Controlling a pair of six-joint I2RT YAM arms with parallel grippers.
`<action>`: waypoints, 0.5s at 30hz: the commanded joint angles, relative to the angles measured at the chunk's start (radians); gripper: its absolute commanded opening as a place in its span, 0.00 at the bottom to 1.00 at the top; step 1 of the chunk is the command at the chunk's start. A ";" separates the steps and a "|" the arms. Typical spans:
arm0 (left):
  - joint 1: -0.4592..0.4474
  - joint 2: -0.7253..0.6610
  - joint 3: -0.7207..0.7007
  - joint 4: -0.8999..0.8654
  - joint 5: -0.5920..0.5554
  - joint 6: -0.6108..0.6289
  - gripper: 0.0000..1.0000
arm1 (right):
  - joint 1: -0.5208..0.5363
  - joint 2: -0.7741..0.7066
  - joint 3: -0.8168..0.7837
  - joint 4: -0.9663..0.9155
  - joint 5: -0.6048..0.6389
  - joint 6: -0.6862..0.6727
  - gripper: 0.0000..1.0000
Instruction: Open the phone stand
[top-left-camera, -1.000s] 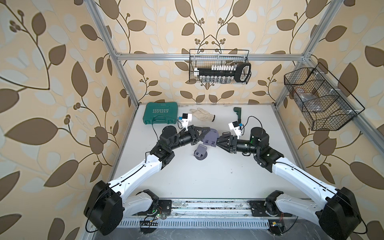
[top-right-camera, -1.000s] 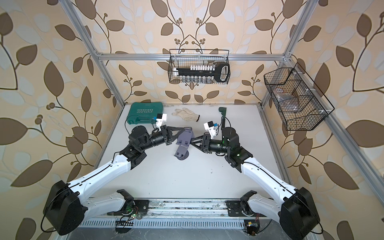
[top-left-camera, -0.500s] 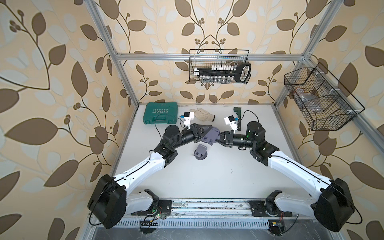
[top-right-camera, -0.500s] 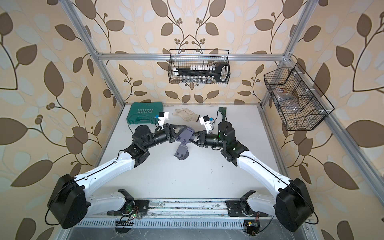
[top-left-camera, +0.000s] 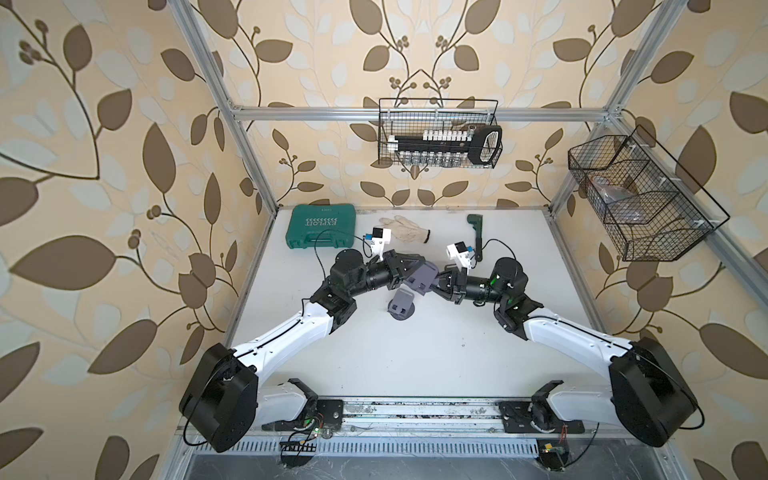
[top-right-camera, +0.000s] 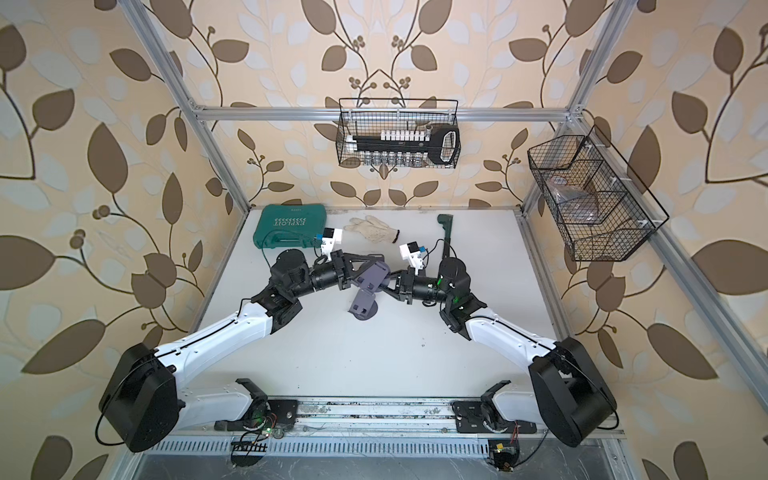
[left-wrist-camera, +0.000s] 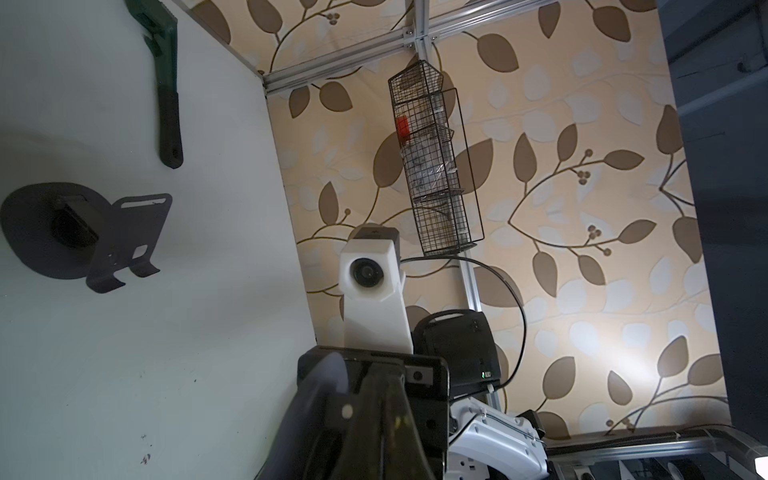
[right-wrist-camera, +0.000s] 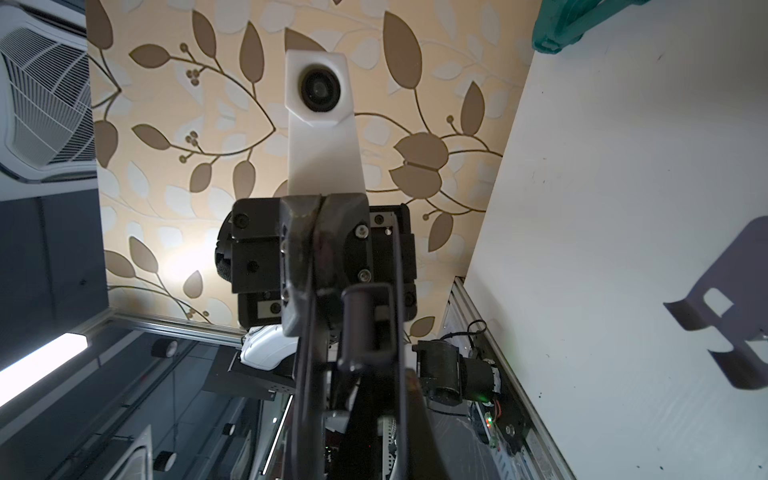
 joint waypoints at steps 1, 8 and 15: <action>-0.020 -0.063 0.167 0.290 0.117 0.016 0.00 | 0.005 0.111 -0.104 -0.028 -0.043 0.139 0.00; 0.016 -0.053 0.225 0.424 0.074 0.031 0.00 | 0.004 0.146 -0.119 -0.046 -0.068 0.153 0.00; 0.025 -0.044 0.257 0.445 0.045 0.056 0.00 | -0.003 0.173 -0.138 -0.062 -0.083 0.160 0.00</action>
